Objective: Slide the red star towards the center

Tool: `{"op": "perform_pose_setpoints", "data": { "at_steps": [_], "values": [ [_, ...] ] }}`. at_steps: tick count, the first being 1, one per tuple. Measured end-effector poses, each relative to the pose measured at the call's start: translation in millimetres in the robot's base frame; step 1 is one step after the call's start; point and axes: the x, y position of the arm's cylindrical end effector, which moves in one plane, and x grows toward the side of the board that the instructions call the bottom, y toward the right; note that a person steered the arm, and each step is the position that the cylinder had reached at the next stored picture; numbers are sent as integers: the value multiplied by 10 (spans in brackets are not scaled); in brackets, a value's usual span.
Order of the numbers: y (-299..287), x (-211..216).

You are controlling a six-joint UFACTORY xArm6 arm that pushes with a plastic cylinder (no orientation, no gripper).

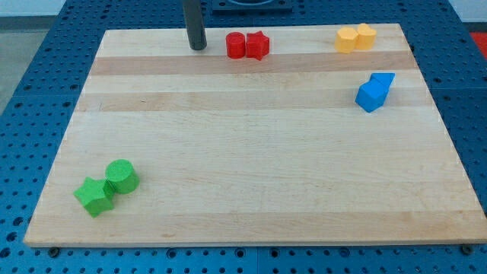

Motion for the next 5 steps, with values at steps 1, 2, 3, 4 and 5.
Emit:
{"op": "perform_pose_setpoints", "data": {
  "at_steps": [1, 2, 3, 4, 5],
  "values": [
    [293, -26],
    [722, -40],
    [1038, -40],
    [1268, -28],
    [1271, 100]
  ]
}}
